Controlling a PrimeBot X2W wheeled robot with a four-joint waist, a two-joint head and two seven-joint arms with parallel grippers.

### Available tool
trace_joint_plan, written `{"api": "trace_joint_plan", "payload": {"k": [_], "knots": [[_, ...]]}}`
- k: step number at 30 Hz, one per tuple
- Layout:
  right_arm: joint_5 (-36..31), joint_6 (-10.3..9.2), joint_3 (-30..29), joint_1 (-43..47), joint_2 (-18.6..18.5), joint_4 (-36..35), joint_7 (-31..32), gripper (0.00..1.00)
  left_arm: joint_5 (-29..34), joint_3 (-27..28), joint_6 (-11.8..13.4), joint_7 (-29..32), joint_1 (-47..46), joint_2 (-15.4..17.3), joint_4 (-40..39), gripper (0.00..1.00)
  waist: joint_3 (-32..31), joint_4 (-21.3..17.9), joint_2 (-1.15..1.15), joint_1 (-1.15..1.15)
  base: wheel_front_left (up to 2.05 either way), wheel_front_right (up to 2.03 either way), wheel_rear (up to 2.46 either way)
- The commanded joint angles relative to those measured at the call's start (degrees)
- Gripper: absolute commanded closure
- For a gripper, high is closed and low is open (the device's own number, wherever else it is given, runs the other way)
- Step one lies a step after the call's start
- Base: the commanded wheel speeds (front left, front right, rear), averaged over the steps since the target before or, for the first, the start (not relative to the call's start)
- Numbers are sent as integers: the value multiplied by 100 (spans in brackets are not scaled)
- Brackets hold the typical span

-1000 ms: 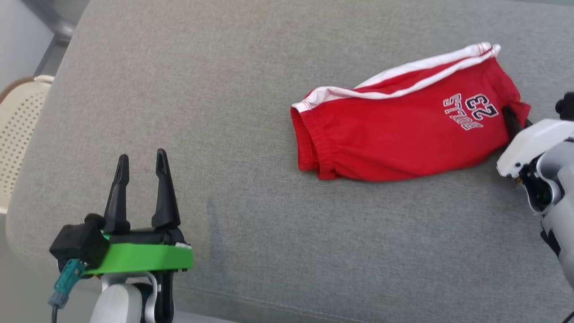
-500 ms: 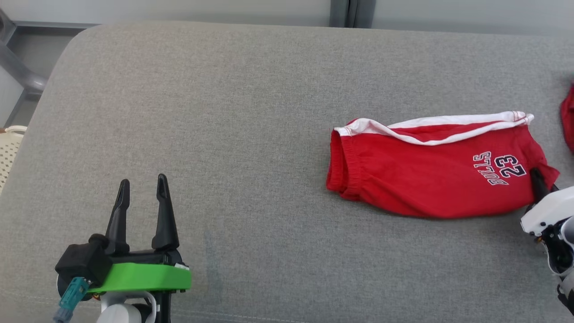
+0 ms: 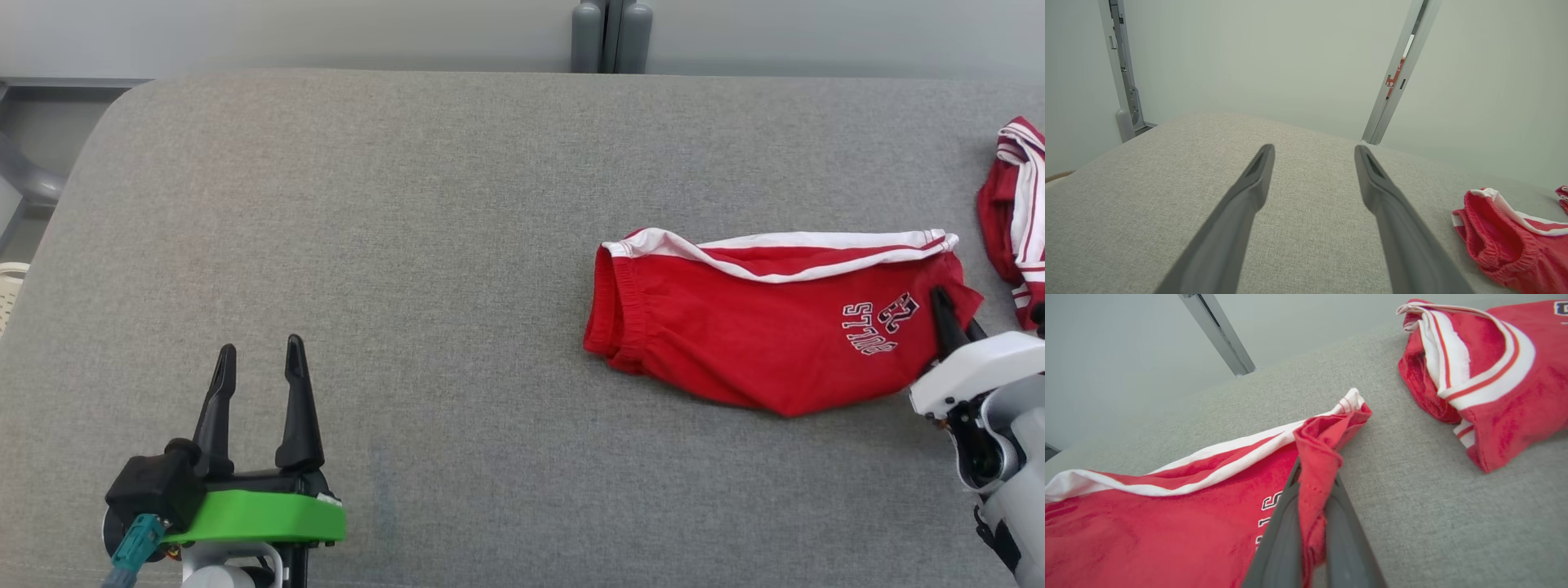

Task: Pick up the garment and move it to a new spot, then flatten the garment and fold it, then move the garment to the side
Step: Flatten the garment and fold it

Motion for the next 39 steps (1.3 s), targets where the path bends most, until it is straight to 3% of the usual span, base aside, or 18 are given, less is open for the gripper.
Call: {"api": "trace_joint_plan", "payload": {"k": [1,17,24,31,32,33,34,39], "knots": [[-82,-8,31,-96,39,-94,-61,100,50,-5,-14,-16,37,16,27,0,-32,-14,0,0,0,0,0],[-977,-7,765,-287,996,-1690,274,100,-60,-55,-30,-16,122,16,66,0,-179,268,0,0,0,0,0],[-1331,-7,1072,-77,1466,-1778,444,100,-168,-188,17,-16,-8,15,85,0,-58,501,0,0,0,0,0],[-1511,-7,1207,152,1774,-1428,256,100,-261,-278,57,-16,-47,15,103,0,23,628,0,0,0,0,0],[-1538,-7,1229,162,1793,-1387,209,79,-265,-285,61,-16,-52,15,106,0,23,634,0,0,0,0,0],[-1560,-7,1260,168,1818,-1358,142,34,-270,-297,64,-16,-53,15,113,0,17,637,0,0,0,0,0],[-1554,-7,1275,173,1839,-1340,98,0,-275,-302,64,-16,-48,15,117,0,9,635,0,0,0,0,0],[-1484,-7,1086,204,1686,-1443,-106,0,-241,-275,72,-16,8,15,150,0,-70,568,0,0,0,0,0]]}}
